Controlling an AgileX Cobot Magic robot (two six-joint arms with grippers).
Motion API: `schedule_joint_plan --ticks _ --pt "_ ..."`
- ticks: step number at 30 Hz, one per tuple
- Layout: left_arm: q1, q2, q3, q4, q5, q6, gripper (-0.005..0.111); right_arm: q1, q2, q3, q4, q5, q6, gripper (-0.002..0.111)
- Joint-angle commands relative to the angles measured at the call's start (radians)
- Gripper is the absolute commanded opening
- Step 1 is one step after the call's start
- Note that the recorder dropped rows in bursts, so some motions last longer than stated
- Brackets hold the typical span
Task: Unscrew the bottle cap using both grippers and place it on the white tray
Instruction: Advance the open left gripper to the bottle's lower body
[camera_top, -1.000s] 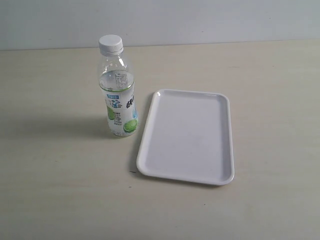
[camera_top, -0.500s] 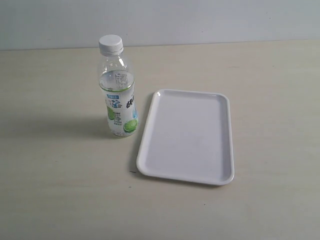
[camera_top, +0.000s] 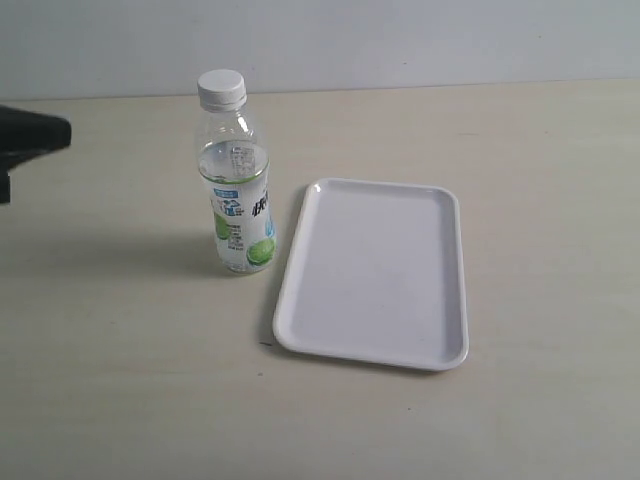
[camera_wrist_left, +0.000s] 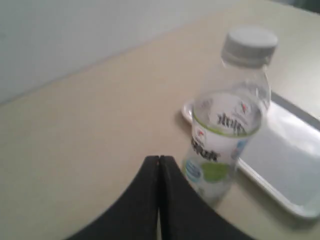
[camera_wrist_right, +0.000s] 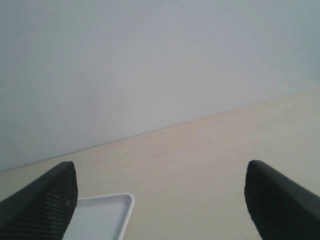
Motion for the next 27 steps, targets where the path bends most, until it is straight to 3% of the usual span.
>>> schedule_joint_plan --ticks 1,5,12,17,27 --pt "-0.041 0.091 0.009 0.135 0.001 0.011 0.0 0.004 -0.006 0.006 -0.003 -0.009 -0.008 0.086" --pt "-0.067 0.204 0.023 0.125 -0.053 0.166 0.0 0.004 -0.006 0.006 -0.003 -0.009 -0.008 0.086" --pt "-0.084 0.416 0.027 -0.082 -0.172 0.405 0.0 0.004 -0.006 0.006 -0.003 -0.009 -0.008 0.086" --pt "-0.125 0.522 0.027 -0.132 -0.133 0.417 0.005 0.004 -0.006 0.006 -0.003 -0.009 -0.008 0.086" --pt "-0.228 0.62 0.027 -0.414 -0.133 0.744 0.071 0.004 -0.006 0.006 -0.003 -0.009 -0.008 0.086"
